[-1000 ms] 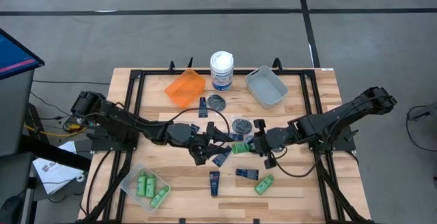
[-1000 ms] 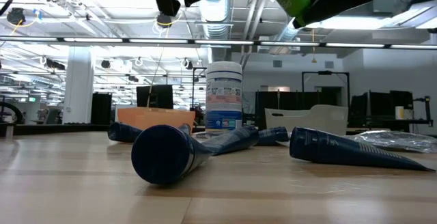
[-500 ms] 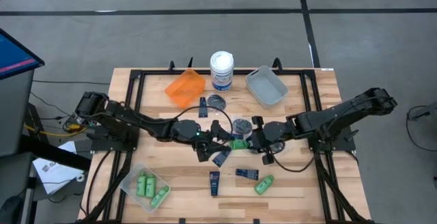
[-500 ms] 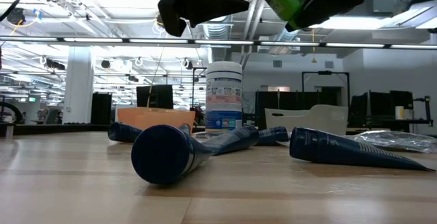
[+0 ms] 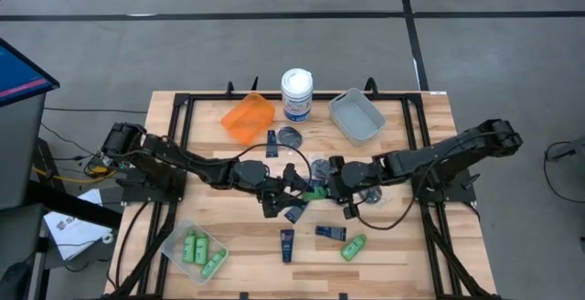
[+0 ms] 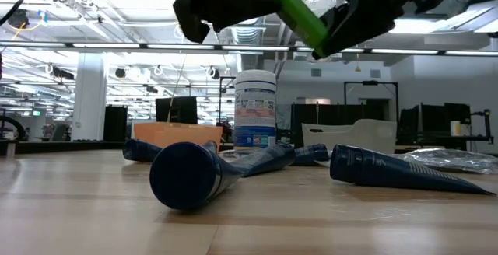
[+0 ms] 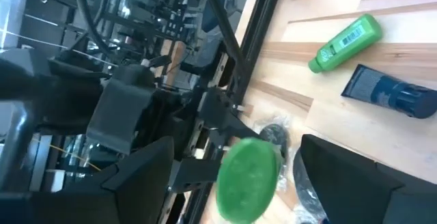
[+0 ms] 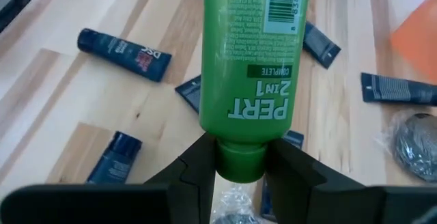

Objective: Pick & Place Travel size toiletries
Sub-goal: Put the shampoo into the white bin

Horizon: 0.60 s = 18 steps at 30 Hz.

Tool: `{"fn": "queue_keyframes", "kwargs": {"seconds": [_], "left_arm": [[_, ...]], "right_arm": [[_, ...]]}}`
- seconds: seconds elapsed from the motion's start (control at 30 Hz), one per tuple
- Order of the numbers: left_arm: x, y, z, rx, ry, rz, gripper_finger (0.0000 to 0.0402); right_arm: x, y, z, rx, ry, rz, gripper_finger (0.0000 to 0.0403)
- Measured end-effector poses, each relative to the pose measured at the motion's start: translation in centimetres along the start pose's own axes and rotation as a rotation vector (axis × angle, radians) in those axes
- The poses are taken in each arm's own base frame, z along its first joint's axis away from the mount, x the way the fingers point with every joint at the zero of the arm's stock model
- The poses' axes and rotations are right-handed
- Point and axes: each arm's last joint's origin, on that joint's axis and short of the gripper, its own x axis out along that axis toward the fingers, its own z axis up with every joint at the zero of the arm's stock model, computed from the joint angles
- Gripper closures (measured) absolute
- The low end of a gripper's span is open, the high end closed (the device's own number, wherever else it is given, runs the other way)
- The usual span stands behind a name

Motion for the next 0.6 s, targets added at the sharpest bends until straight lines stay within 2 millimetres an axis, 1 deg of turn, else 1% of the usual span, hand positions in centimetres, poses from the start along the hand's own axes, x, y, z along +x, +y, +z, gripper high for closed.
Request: {"fn": "queue_keyframes", "kwargs": {"seconds": [0.2,0.4,0.6], "left_arm": [[0.2,-0.5,-0.2,-0.003,0.009,-0.024,0.0104],[1.4,-1.6,-0.9,-0.01,0.033,-0.062,0.0113],[2.0,-1.9,-0.8,0.006,0.036,-0.065,0.0127]], "right_arm": [[0.0,0.0,0.0,0.0,-0.004,0.005,0.0305],[0.0,0.1,0.1,0.001,-0.018,0.043,0.0305],[0.0,0.2,0.1,0.0,-0.01,0.047,0.0305]]}}
